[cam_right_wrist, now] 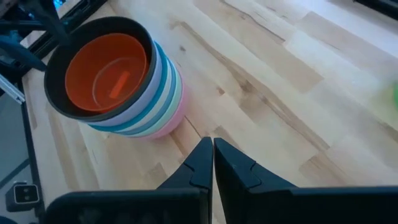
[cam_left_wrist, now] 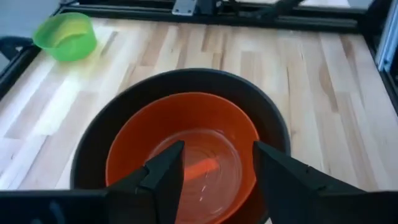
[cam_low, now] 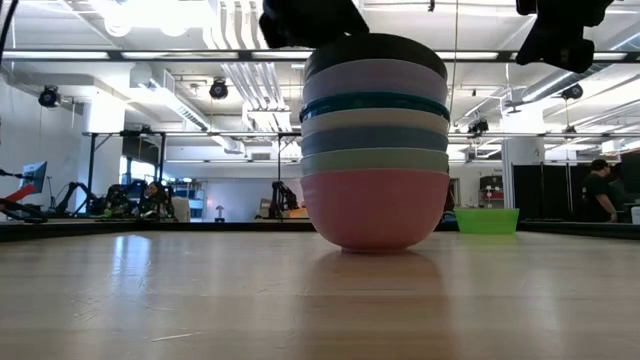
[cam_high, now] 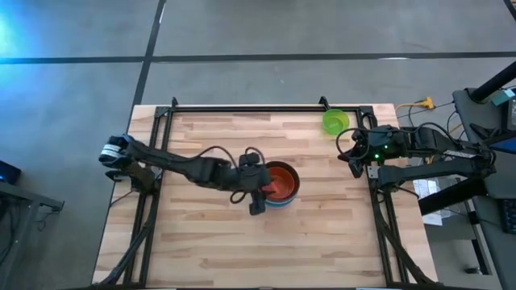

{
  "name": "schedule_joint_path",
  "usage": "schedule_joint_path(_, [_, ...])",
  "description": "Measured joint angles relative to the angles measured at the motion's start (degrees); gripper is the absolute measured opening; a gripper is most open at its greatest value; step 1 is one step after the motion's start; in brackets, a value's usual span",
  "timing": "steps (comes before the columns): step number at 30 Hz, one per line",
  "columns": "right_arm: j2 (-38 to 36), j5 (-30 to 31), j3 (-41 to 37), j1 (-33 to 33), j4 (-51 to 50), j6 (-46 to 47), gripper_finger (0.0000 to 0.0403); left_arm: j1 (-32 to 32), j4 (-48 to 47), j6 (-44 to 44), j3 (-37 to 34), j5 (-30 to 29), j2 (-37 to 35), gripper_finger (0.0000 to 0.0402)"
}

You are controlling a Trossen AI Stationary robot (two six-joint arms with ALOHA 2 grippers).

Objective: Nest bowls inside each other
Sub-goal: Adjust the stacked bowls

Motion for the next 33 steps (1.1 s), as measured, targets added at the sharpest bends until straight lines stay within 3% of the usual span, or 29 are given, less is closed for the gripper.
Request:
schedule_joint_path(6, [0.00,0.05,-0.52,0.02,0.01,-0.06,0.0009,-0.32,2.02,-4.36,-3.36,-1.34,-0.79,0.0173])
schedule_joint_path(33, [0.02,0.04,-1.16,0.00,2.10,0.48,0.0009,-1.19,-0.52,-1.29,-3.71,-1.05,-0.55,0.0173])
